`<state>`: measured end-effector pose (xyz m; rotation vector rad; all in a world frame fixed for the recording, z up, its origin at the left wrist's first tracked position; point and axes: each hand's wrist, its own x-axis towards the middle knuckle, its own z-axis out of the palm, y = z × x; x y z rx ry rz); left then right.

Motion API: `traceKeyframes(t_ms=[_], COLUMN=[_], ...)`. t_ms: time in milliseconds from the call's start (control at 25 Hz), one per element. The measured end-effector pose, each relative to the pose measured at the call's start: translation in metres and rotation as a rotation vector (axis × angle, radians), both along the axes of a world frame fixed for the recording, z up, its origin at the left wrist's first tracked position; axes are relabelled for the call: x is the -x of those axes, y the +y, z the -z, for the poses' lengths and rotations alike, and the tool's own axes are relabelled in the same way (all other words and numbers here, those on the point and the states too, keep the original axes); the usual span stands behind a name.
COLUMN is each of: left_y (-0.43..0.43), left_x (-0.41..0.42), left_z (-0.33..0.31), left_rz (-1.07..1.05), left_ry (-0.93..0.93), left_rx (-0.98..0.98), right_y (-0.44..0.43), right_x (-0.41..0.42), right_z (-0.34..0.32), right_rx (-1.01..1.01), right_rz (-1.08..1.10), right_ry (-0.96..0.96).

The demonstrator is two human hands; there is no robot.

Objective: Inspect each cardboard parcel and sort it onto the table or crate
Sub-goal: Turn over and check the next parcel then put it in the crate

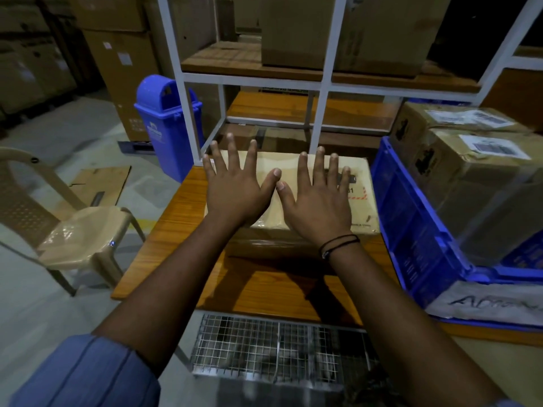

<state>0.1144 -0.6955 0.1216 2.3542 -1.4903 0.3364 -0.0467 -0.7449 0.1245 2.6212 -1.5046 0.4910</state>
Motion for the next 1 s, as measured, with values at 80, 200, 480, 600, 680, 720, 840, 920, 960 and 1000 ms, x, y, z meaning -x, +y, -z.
traceKeyframes(t_ms=[80,200,480,600,680,720,840,920,960,1000], left_y=[-0.001,-0.003,-0.007,-0.01,-0.011,-0.01,-0.006,-0.006,-0.007,-0.008], left_x=[0.0,-0.002,-0.006,-0.011,-0.017,-0.021,-0.027,-0.027,-0.027,-0.03], left_z=[0.002,0.001,0.001,0.0,-0.002,-0.002,-0.002,-0.003,-0.003,-0.003], left_rz=[-0.002,0.001,0.016,0.018,0.031,0.039,0.062,0.071,0.075,0.083], left_ry=[-0.003,0.015,0.037,0.05,0.071,0.084,0.118,0.124,0.136,0.156], left_rx=[0.01,0.005,0.012,0.012,0.01,0.014,0.03,0.028,0.028,0.031], right_y=[-0.001,-0.003,-0.008,-0.011,-0.021,-0.025,-0.033,-0.045,-0.053,-0.057], right_x=[0.001,0.002,0.017,0.024,0.038,0.044,0.062,0.073,0.079,0.084], right_z=[0.001,-0.003,-0.006,-0.017,-0.022,-0.024,-0.027,-0.022,-0.015,-0.007], right_rx=[0.001,-0.021,-0.094,-0.127,-0.188,-0.254,-0.538,-0.843,-0.982,-1.1], right_rz=[0.003,-0.021,0.082,0.016,0.012,0.04,0.14,0.196,0.214,0.216], right_ry=[0.016,0.028,0.024,-0.028,-0.25,-0.437,-1.104,-1.386,-1.474,-1.511])
